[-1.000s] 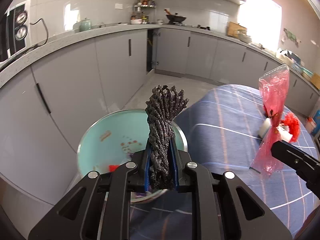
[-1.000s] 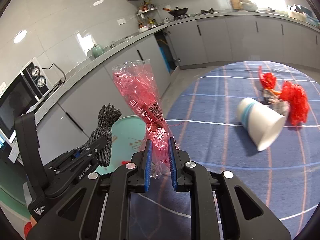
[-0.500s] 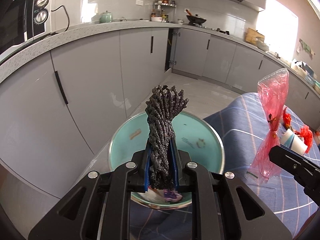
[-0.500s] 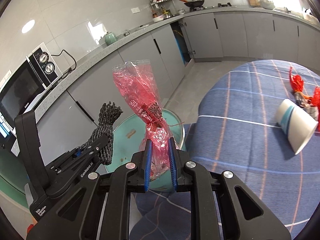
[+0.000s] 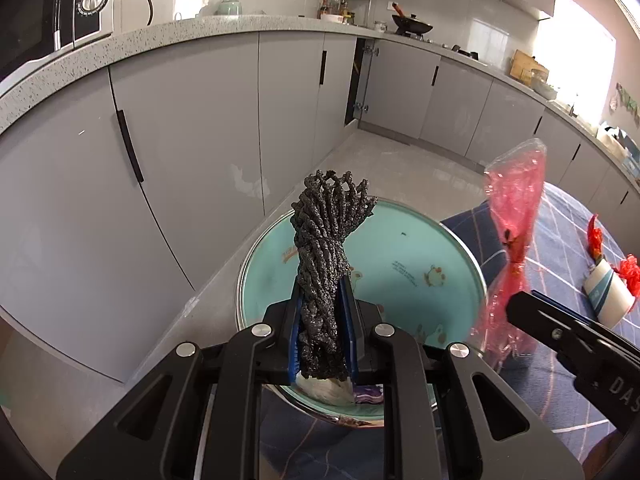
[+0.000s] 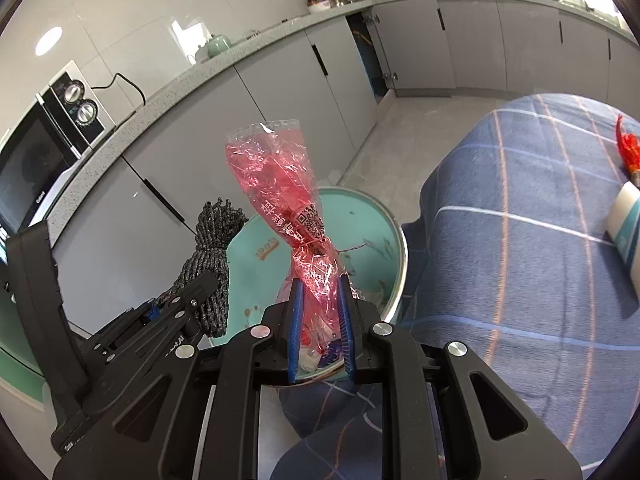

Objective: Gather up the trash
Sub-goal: 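Carry the black net and pink bag over the teal bin, then open both tools to drop the net and bag into the bin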

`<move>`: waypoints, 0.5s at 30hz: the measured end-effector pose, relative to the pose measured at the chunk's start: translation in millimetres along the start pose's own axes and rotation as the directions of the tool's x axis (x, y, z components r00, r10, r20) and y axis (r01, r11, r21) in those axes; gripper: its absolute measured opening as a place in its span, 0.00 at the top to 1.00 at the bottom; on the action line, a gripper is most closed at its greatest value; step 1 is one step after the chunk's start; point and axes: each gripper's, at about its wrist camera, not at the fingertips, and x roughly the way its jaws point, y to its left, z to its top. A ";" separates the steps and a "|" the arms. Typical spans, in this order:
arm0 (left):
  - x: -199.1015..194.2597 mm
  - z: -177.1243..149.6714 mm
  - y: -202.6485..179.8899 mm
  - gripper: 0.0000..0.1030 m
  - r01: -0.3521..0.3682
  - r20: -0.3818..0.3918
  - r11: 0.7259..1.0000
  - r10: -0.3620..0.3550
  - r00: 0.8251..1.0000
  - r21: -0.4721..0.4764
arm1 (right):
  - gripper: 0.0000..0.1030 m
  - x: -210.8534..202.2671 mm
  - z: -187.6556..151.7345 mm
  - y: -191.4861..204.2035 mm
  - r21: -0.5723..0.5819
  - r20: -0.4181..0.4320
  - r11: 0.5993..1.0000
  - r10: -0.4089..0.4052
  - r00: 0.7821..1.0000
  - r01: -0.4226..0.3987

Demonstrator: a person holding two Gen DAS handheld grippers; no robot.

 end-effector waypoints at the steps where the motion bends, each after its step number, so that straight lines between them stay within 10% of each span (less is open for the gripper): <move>1: 2.1 -0.3 0.6 0.83 -0.001 -0.005 1.000 0.001 1.000 0.000 | 0.83 4.0 0.0 0.3 0.000 -0.006 1.000 -0.001 1.000 0.001; 15: 19.5 -2.7 4.6 0.82 -0.018 -0.047 1.000 0.018 0.999 0.009 | 0.70 42.3 1.6 -3.1 0.008 -0.056 1.000 0.007 0.998 -0.007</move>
